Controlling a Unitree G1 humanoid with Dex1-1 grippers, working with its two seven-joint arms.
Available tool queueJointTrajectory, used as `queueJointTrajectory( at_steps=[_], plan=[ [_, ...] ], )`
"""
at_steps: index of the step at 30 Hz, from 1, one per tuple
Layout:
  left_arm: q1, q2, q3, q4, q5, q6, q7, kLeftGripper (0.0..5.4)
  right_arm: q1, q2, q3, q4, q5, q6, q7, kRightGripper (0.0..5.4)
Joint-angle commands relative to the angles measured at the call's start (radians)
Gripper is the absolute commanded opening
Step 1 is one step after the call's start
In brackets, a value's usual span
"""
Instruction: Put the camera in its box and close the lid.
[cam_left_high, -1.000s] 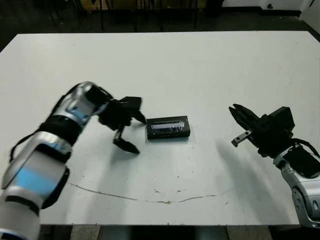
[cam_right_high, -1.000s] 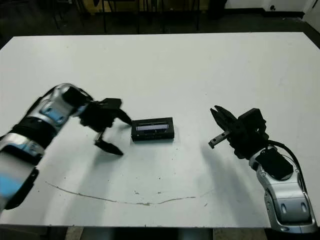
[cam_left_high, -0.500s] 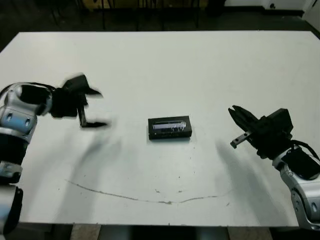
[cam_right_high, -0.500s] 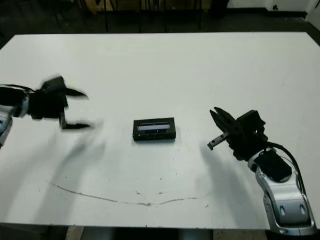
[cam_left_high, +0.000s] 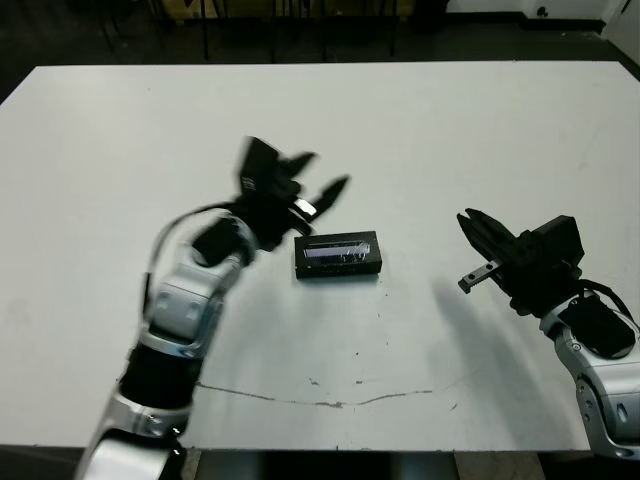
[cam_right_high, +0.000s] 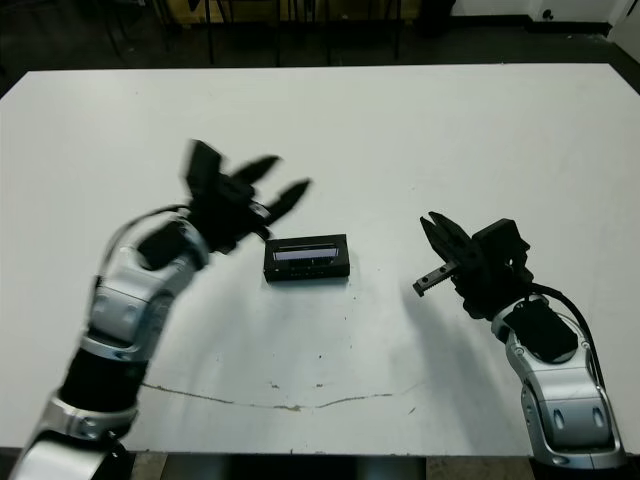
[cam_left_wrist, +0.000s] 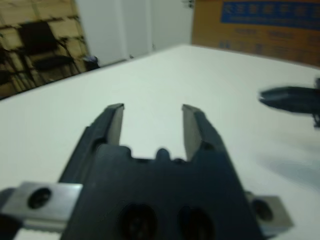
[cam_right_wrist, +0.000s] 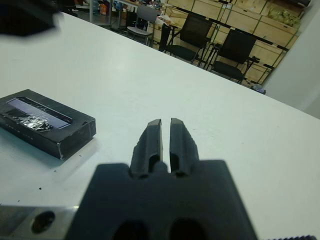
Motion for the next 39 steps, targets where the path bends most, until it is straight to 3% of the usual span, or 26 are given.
queueJointTrajectory(
  at_steps=[1,7,10,14,20,25,30,34,39],
  plan=[
    [0.019,-0.008,-0.067,0.048,0.041,0.078,0.027,1.68,0.015,0.009,-0.007,-0.003,0.011,0.019,-0.008,0.0],
    [0.05,0.007,-0.184,0.139,0.129,0.128,0.051,0.53,0.025,0.007,-0.007,-0.008,0.011,0.013,-0.011,0.0],
    [0.068,0.027,-0.186,0.187,0.139,0.182,0.04,0.0,0.027,0.007,-0.008,-0.01,0.014,0.015,-0.01,0.0],
    [0.085,0.04,-0.126,0.243,0.105,0.265,0.035,0.0,0.033,0.003,-0.004,-0.022,0.009,0.027,-0.013,0.0],
    [0.111,0.07,-0.076,0.237,0.062,0.3,0.02,0.0,0.036,0.002,0.001,-0.029,0.01,0.033,-0.01,0.0],
    [0.176,0.077,0.025,0.068,-0.015,0.17,0.003,0.0,0.043,0.008,-0.003,-0.031,0.014,0.026,-0.01,0.0],
    [0.249,0.111,0.135,-0.127,-0.069,-0.065,-0.013,0.0,0.05,0.032,-0.008,-0.041,0.018,0.017,-0.028,0.0],
    [0.299,0.126,0.26,-0.178,-0.107,-0.19,0.021,0.0,0.063,0.091,-0.009,-0.068,0.026,0.019,-0.08,0.0],
    [0.344,0.129,0.353,-0.065,-0.027,-0.433,0.13,0.0,0.082,0.166,0.003,-0.102,0.018,0.031,-0.16,0.0]
  ],
)
